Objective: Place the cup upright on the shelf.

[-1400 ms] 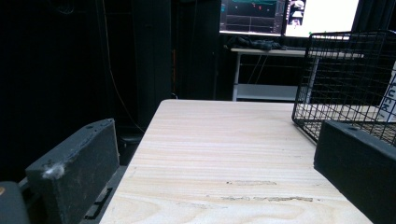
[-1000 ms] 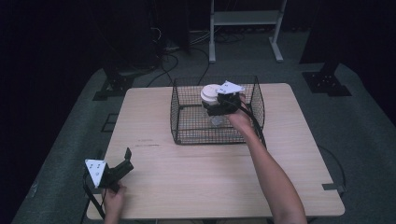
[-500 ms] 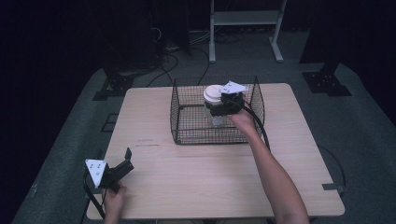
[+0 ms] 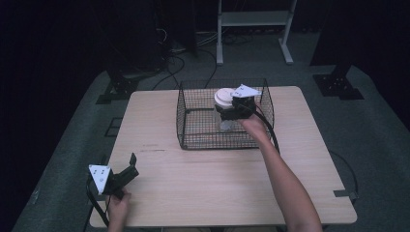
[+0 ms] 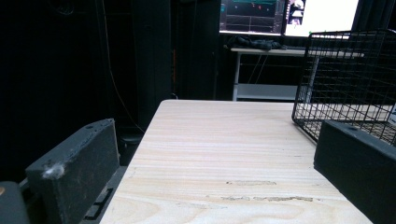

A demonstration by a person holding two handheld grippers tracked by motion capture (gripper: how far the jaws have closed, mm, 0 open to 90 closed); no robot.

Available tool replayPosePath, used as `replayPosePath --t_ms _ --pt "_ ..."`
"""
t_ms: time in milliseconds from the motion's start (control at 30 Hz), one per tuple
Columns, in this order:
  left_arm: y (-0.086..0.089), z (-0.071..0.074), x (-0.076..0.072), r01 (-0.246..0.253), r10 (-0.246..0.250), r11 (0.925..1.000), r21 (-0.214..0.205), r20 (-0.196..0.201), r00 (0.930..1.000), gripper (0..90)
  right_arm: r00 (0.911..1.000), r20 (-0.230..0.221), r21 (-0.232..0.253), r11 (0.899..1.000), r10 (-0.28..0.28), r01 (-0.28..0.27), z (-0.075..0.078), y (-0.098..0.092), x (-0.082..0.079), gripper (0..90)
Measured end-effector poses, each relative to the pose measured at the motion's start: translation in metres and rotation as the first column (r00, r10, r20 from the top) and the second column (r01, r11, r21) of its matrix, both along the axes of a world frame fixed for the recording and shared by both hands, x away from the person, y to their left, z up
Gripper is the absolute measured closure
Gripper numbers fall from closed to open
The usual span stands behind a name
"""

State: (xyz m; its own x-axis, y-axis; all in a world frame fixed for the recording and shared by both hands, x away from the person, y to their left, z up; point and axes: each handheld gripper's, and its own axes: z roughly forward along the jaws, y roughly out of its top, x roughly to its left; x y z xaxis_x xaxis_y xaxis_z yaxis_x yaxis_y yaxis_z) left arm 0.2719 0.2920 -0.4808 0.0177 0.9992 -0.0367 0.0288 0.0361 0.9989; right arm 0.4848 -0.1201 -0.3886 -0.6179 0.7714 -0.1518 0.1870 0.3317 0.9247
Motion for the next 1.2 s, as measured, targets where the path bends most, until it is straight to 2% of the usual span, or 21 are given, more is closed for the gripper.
replayPosePath --t_ms 167,600,667,833,1200 --pt "0.0 0.0 0.0 -0.001 0.001 1.0 0.0 0.0 1.0 0.0 1.0 0.007 -0.011 1.0 -0.002 0.002 0.001 0.001 -0.001 3.2" --pt "0.0 0.0 0.0 -0.001 0.001 1.0 0.0 0.0 1.0 0.0 0.9999 0.007 0.004 1.0 -0.012 0.012 0.001 0.0 0.0 2.4" --pt "0.0 0.0 0.0 -0.001 0.001 1.0 0.0 0.0 1.0 0.0 0.9999 0.009 0.021 1.0 -0.007 0.007 0.003 0.0 -0.001 2.3" --pt "0.0 0.0 0.0 -0.002 0.002 1.0 0.0 0.0 1.0 0.0 0.9998 0.018 0.027 1.0 -0.008 0.007 0.007 -0.001 -0.002 1.8" --pt "0.0 0.0 0.0 -0.003 0.003 1.0 0.003 -0.004 1.0 0.0 0.9992 0.038 0.072 0.997 -0.013 0.01 0.019 -0.005 -0.008 1.7"
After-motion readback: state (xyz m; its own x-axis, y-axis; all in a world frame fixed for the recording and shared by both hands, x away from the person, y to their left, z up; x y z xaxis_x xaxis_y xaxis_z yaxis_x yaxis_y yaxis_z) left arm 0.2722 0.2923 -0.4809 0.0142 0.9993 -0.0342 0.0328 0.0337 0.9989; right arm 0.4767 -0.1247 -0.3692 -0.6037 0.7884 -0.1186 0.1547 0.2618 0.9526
